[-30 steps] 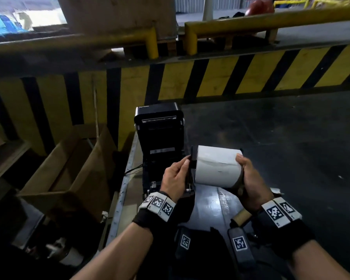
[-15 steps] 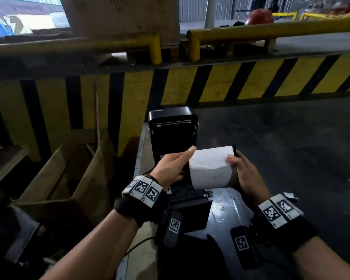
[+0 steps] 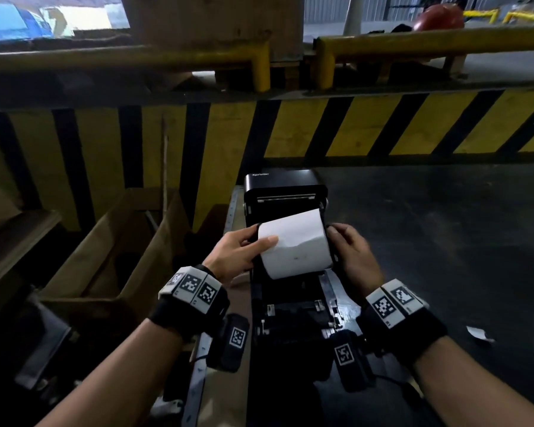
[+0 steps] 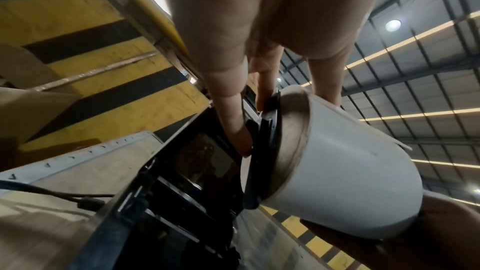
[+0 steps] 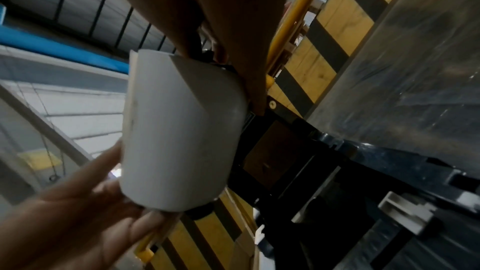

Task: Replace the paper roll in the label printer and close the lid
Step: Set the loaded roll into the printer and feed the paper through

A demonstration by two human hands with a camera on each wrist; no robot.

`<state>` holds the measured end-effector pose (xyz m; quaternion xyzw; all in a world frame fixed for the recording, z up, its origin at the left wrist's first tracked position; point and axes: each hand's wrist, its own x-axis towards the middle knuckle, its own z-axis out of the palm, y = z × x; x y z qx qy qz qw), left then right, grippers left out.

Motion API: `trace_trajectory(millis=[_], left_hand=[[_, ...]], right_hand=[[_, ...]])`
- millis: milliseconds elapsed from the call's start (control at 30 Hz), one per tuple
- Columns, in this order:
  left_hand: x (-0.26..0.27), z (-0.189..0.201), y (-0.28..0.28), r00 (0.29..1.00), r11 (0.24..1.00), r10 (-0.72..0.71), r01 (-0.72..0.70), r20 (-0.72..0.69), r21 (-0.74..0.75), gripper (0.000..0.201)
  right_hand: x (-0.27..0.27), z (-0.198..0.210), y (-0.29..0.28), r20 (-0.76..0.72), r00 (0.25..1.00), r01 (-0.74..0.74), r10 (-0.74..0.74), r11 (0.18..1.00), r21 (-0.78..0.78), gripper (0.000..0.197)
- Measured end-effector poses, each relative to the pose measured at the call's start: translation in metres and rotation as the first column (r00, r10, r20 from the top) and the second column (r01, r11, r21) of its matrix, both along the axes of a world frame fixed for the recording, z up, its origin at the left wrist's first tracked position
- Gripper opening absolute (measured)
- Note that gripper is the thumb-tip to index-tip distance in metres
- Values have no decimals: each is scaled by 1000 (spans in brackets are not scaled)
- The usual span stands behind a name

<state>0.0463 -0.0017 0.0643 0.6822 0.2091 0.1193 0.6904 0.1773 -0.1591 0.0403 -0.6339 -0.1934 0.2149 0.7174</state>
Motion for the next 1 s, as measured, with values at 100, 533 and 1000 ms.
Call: trace_trajectory(millis=[100,533,1000], left_hand=[[-2,-8,11,999,1000,-6,5,-34,-22,28],[10,-57,28,982,953,145,-105,-120,285,100],[15,-90,17,950,911,194,-81,-246,404,83]], right_hand=[[6,-11,7,16,1000,-7,8,999,-41,17],[55,-28,19,173,959,-156,226,925,-347,12],[84,-71,21,350,708,-150,614,614,-775,25]])
